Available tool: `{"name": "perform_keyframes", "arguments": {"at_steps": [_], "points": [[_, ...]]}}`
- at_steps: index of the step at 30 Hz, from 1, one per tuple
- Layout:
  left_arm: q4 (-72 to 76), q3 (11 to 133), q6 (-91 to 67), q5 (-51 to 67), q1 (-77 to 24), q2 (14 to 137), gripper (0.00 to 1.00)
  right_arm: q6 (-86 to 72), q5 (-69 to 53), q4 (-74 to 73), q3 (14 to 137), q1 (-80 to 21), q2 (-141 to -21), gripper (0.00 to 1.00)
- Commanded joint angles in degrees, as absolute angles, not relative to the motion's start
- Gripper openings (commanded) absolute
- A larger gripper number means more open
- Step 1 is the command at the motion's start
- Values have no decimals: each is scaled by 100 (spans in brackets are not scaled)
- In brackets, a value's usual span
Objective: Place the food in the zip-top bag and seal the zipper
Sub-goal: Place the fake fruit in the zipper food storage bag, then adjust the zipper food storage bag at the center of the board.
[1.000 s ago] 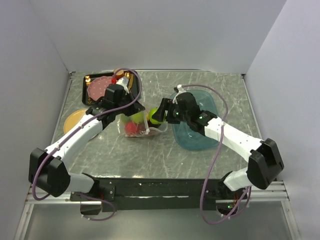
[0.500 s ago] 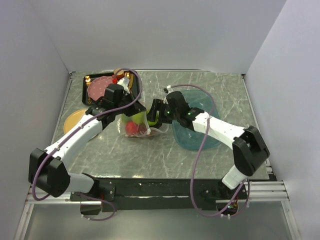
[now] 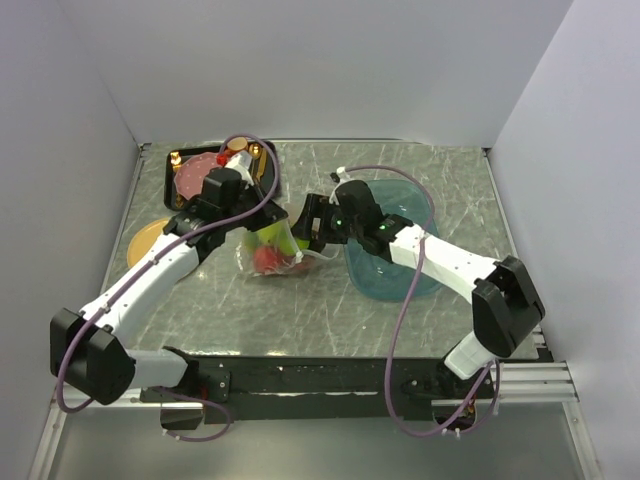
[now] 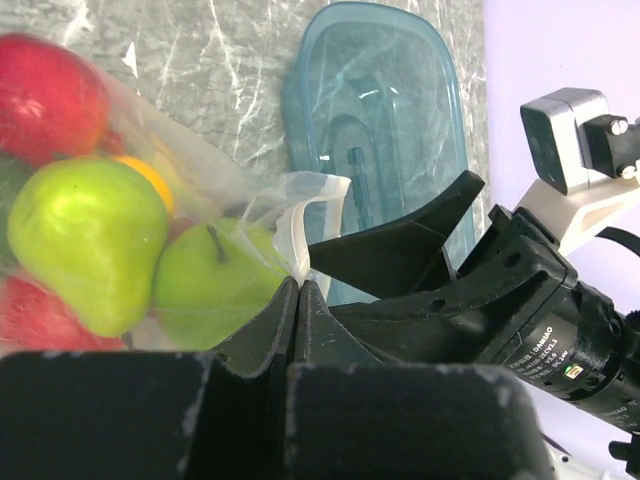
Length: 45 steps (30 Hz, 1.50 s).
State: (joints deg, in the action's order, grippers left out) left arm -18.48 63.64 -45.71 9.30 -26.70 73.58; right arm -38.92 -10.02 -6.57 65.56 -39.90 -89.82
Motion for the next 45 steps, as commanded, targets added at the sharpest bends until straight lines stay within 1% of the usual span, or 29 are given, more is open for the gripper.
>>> {"name": "perform_keyframes", "arguments": {"at_steps": [1,2,3,4,6,7,9,10,11,13,14,17,18,20,21,23,24,26,29,31,32,33,36,40,43,45], "points": [[-1749,6556,-4509,730,-2663,7110,1,-3849,-722,-677,6671,-3955,-8632,78],[-1766,6565,-4491,703,-2654,7102,1,-3858,-660,-633,6601,-3964,-8553,66],[-1801,6592,-4474,651,-2663,7093,1,-3867,-590,-546,6453,-3955,-8465,59],[-1863,6609,-4465,607,-2663,7093,1,-3876,-580,-493,6373,-3955,-8333,44],[-1872,6609,-4447,589,-2663,7058,1,-3841,-703,-361,6232,-3955,-8262,29],[-1846,6583,-4456,598,-2654,7049,1,-3832,-755,-378,6231,-3955,-8288,19],[-1784,6566,-4500,668,-2663,7023,1,-3814,-958,-430,6319,-3946,-8402,8],[-1749,6522,-4526,703,-2663,7022,1,-3797,-1045,-431,6363,-3946,-8576,6],[-1662,6495,-4561,755,-2663,7014,1,-3779,-1281,-413,6407,-3955,-8683,6],[-1635,6451,-4588,791,-2663,7057,1,-3788,-1301,-562,6626,-3972,-8972,6],[-1626,6442,-4597,835,-2663,7075,1,-3788,-1527,-502,6653,-3973,-9043,6],[-1591,6399,-4614,896,-2663,7110,1,-3850,-1687,-335,6662,-3973,-9281,8],[-1539,6381,-4614,923,-2663,7119,1,-3867,-1879,-230,6662,-3981,-9333,11],[-1547,6346,-4597,958,-2663,7163,1,-3858,-1924,-263,6732,-3990,-9448,12],[-1564,6354,-4597,993,-2663,7215,1,-3850,-1977,-377,6767,-3982,-9483,15],[-1582,6328,-4597,1011,-2663,7268,1,-3797,-1785,-561,6698,-3973,-9414,19],[-1582,6293,-4597,1002,-2663,7269,1,-3806,-1410,-580,6619,-3973,-9196,24],[-1530,6223,-4605,1028,-2663,7260,1,-3823,-1179,-536,6278,-3859,-8905,33],[-1503,6152,-4614,1081,-2663,7286,1,-3964,-932,-501,5882,-3683,-8307,50],[-1503,6135,-4597,1229,-2663,7330,1,-4008,-731,-553,5775,-3648,-7981,55],[-1520,6126,-4597,1257,-2663,7365,1,-4017,-669,-641,5731,-3630,-7902,60],[-1512,6082,-4588,1309,-2663,7391,1,-4043,-564,-746,5739,-3621,-7823,62],[-1442,5907,-4588,1441,-2663,7392,1,-4008,-159,-1063,5801,-3612,-7735,62],[-1178,5757,-4640,1801,-2672,7435,1,-3911,-220,-1283,5967,-3463,-8006,62],[-1292,5810,-4693,1557,-2689,7427,1,-3736,-9,-1582,6178,-3419,-8296,62],[-1231,5766,-4685,1477,-2689,7278,2,-3665,-87,-1591,6222,-3349,-8402,59]]}}
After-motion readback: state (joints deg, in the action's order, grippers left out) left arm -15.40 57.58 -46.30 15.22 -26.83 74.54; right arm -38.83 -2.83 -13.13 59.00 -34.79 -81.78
